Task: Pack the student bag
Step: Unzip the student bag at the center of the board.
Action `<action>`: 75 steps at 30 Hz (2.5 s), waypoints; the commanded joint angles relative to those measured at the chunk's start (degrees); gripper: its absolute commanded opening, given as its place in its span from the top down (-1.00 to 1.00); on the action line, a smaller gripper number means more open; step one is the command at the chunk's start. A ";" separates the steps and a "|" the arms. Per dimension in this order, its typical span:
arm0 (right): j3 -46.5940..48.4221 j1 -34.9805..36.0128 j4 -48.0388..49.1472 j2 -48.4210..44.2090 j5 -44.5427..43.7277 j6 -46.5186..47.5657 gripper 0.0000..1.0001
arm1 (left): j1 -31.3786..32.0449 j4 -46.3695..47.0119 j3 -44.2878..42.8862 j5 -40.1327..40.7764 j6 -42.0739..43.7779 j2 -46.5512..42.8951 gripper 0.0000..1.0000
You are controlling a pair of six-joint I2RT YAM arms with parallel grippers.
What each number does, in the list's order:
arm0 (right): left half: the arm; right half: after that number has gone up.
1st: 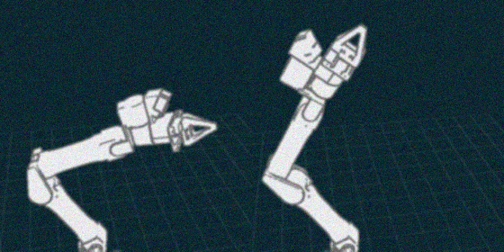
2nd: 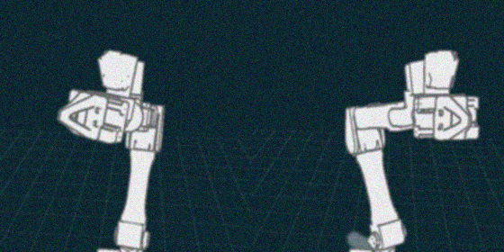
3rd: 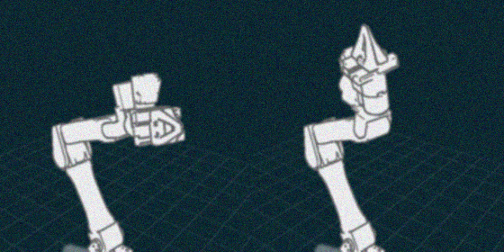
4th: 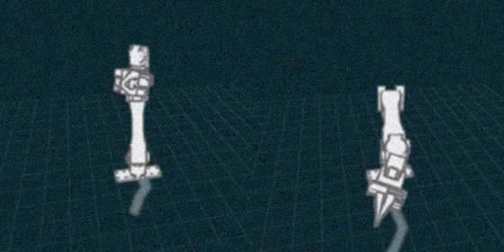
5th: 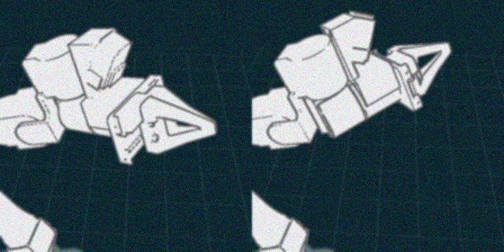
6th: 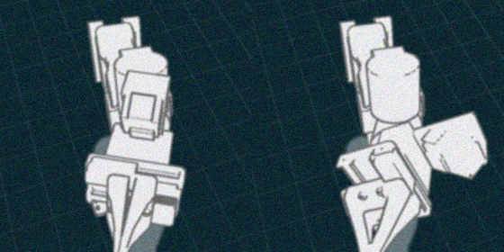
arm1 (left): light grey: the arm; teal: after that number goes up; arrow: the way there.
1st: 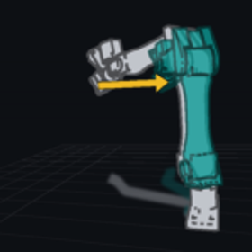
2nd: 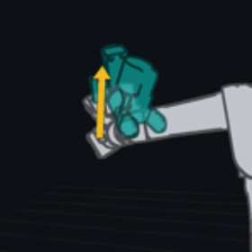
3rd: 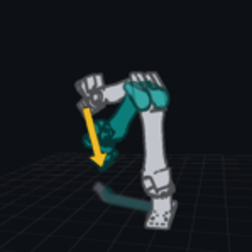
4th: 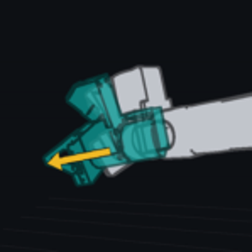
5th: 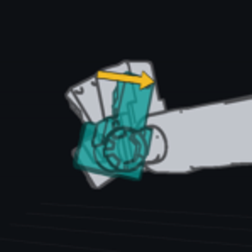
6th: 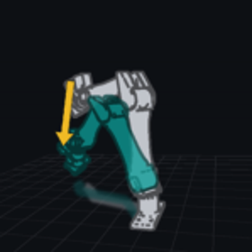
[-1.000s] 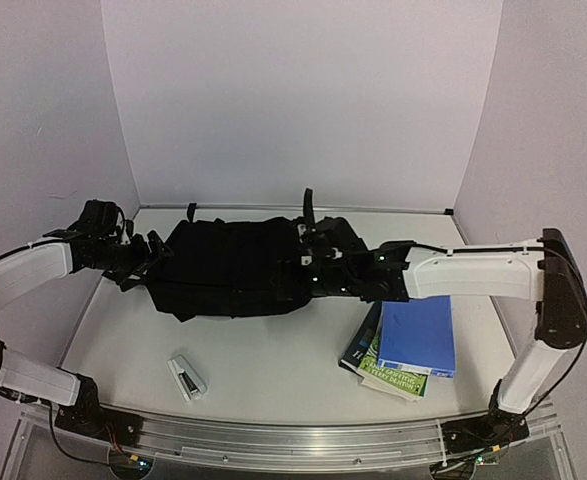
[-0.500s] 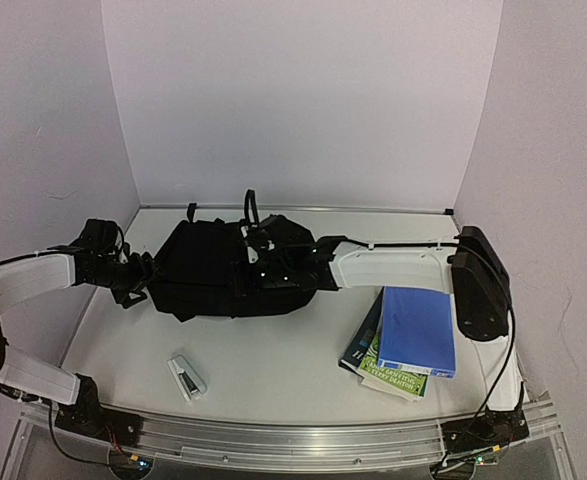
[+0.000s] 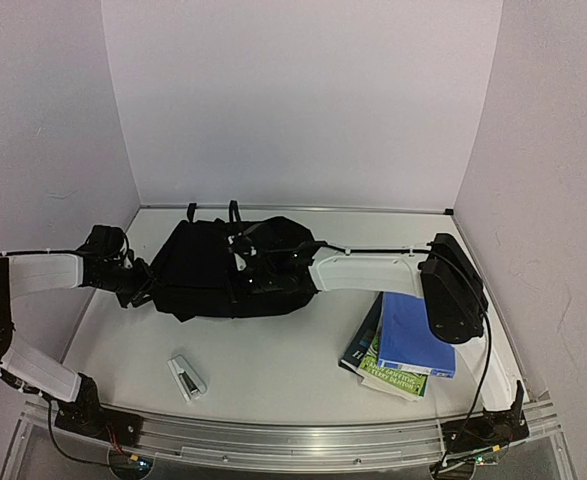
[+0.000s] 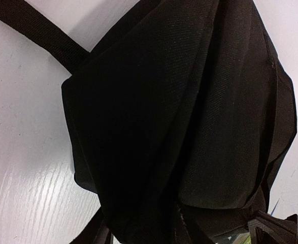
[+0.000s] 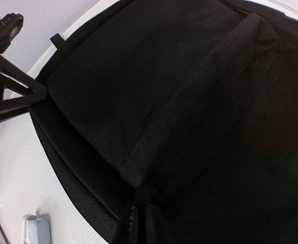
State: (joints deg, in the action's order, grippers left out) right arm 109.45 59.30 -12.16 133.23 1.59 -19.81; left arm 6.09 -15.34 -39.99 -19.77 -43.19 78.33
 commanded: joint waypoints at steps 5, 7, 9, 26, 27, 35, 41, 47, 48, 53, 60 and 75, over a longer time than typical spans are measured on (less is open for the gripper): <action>-2.19 -0.38 -0.04 -4.65 -4.99 -2.67 1.00 | -2.25 5.46 1.65 1.02 -0.96 3.46 0.96; -5.79 -0.36 0.47 -7.96 -7.65 -3.93 1.00 | -2.81 5.66 2.13 1.63 -1.24 2.80 1.00; -9.82 -0.33 1.11 -11.83 -10.67 -5.80 1.00 | -3.39 5.54 2.69 2.57 -1.37 1.65 1.00; -34.22 -5.57 7.38 -26.61 -18.80 -18.90 1.00 | -9.37 0.53 4.54 5.26 0.97 -5.00 0.99; -35.21 -6.33 8.34 -27.24 -17.66 -19.44 1.00 | -9.39 -0.21 4.20 5.41 1.18 -5.32 0.99; -43.56 -7.20 21.37 -34.33 1.29 -16.45 1.00 | -7.86 -9.14 -4.03 3.37 7.97 -10.28 -0.09; -46.67 -7.10 26.31 -36.74 10.87 -17.01 1.00 | 6.82 -10.05 -13.17 5.71 14.95 -12.57 -0.48; -49.50 -7.04 29.20 -40.06 10.14 -19.97 1.00 | 20.58 2.29 -13.03 -8.29 23.83 -8.22 -0.49; -50.01 -7.04 29.44 -40.72 9.38 -20.35 1.00 | 22.78 3.41 -13.06 -8.96 25.15 -7.04 -0.49; -51.83 -7.03 30.21 -42.72 7.56 -21.59 1.00 | 31.80 9.29 -13.83 -8.63 28.53 -0.68 -0.51; -52.73 -7.02 30.35 -43.56 7.33 -22.05 1.00 | 37.61 13.51 -18.16 -8.37 30.93 8.07 -0.62; -53.77 -7.10 29.86 -44.77 3.35 -22.75 1.00 | 40.76 14.41 -24.28 -11.49 29.57 18.89 0.36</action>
State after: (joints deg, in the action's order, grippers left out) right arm 55.92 51.96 14.02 92.32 8.48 -41.72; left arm 45.70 -3.01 -61.85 -29.40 -13.31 96.94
